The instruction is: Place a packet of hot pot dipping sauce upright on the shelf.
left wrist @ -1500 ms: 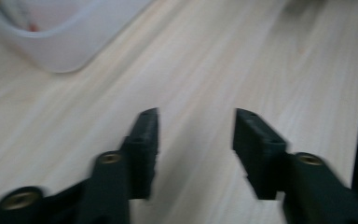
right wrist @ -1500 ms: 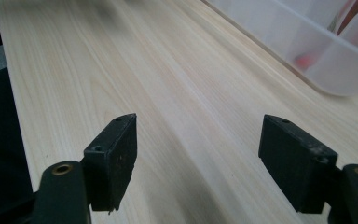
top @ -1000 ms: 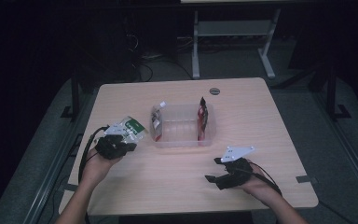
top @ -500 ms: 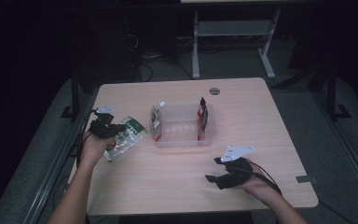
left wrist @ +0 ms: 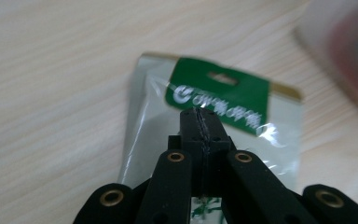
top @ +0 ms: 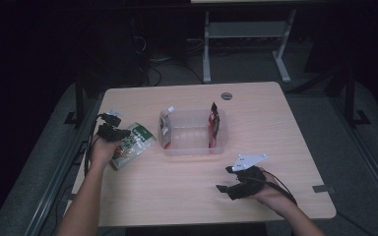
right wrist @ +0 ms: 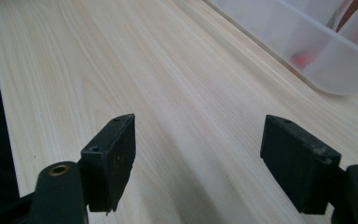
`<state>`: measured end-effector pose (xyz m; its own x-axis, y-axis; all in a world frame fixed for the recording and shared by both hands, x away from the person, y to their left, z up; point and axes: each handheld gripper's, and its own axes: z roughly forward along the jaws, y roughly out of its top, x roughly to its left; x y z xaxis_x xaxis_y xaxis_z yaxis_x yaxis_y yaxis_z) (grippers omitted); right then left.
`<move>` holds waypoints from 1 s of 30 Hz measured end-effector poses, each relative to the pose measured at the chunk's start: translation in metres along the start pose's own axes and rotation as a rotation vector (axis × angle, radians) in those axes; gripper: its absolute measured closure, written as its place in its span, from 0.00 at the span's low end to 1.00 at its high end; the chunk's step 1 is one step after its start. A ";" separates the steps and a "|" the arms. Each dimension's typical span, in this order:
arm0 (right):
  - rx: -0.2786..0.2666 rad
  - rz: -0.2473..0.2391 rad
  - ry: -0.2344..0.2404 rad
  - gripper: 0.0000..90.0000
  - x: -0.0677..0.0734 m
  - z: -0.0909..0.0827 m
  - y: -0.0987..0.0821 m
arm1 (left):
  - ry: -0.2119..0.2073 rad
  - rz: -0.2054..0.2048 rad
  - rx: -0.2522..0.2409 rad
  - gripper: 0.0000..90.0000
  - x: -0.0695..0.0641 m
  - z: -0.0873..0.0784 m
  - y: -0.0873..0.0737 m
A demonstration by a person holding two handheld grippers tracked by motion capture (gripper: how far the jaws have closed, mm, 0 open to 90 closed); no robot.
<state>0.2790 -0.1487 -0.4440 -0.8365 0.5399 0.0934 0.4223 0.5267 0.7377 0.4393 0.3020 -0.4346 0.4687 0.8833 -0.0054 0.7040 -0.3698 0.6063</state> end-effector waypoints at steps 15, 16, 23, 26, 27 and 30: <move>0.009 -0.004 0.000 0.29 -0.001 0.002 -0.001 | 0.079 -0.093 0.007 1.00 0.034 0.006 -0.008; 0.008 -0.003 0.001 0.29 -0.001 0.002 -0.001 | 0.074 -0.092 0.019 1.00 0.035 0.007 -0.009; 0.008 0.005 -0.001 0.29 -0.002 0.001 -0.002 | 0.016 -0.049 0.027 1.00 0.032 0.002 -0.019; 0.006 0.003 -0.001 0.29 -0.002 0.001 -0.002 | -0.029 -0.020 0.022 1.00 0.027 0.000 -0.023; 0.003 -0.003 0.000 0.29 -0.002 0.001 -0.002 | -0.042 -0.002 0.017 1.00 0.024 0.000 -0.024; 0.007 -0.001 0.002 0.29 -0.001 0.002 -0.001 | -0.082 0.038 0.017 1.00 0.014 -0.001 -0.026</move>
<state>0.2801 -0.1488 -0.4463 -0.8376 0.5382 0.0939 0.4240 0.5320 0.7330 0.4269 0.3248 -0.4499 0.5368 0.8423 -0.0483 0.6934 -0.4078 0.5940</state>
